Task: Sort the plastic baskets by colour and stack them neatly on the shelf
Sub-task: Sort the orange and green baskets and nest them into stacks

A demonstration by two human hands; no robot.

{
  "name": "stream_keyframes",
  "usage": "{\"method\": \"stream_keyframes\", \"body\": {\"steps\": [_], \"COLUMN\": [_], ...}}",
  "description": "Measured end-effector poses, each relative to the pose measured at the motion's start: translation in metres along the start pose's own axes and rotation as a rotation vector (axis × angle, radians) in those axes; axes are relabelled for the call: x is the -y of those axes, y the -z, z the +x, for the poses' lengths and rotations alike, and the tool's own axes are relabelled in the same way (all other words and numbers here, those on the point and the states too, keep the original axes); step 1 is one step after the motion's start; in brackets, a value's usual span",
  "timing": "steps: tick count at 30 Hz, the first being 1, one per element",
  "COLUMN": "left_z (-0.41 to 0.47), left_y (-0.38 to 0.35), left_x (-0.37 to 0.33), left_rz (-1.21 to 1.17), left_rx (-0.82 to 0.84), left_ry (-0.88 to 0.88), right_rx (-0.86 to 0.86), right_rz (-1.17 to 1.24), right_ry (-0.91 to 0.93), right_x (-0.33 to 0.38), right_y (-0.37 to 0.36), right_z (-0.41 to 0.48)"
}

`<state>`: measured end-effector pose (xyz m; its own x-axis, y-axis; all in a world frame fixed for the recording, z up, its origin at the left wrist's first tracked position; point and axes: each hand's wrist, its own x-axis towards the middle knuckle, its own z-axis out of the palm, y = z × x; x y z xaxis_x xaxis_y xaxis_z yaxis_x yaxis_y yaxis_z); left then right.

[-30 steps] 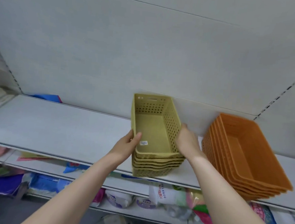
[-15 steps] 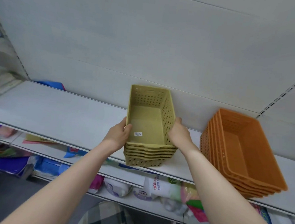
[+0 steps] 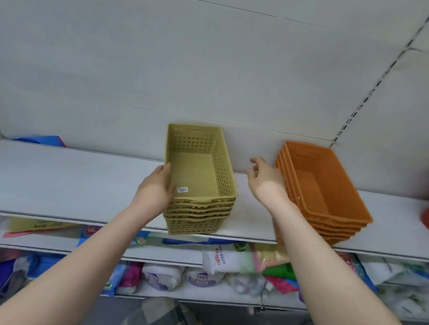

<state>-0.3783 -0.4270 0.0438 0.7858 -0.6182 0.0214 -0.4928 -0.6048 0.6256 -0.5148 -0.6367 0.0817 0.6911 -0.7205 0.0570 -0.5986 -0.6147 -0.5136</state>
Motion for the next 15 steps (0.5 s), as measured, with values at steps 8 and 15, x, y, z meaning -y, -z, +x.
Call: {"method": "stream_keyframes", "body": {"steps": [8, 15], "left_z": [-0.029, -0.013], "left_y": [-0.052, -0.142], "left_x": [-0.091, -0.166], "left_rz": [-0.027, -0.195], "left_rx": [-0.190, 0.196], "left_ry": [-0.320, -0.150], "right_rx": [-0.244, 0.106], "right_rz": [-0.255, -0.095], "right_ry": [-0.254, -0.423], "right_x": [-0.143, -0.222], "right_y": [0.095, 0.108], "right_z": [-0.013, 0.024]}}
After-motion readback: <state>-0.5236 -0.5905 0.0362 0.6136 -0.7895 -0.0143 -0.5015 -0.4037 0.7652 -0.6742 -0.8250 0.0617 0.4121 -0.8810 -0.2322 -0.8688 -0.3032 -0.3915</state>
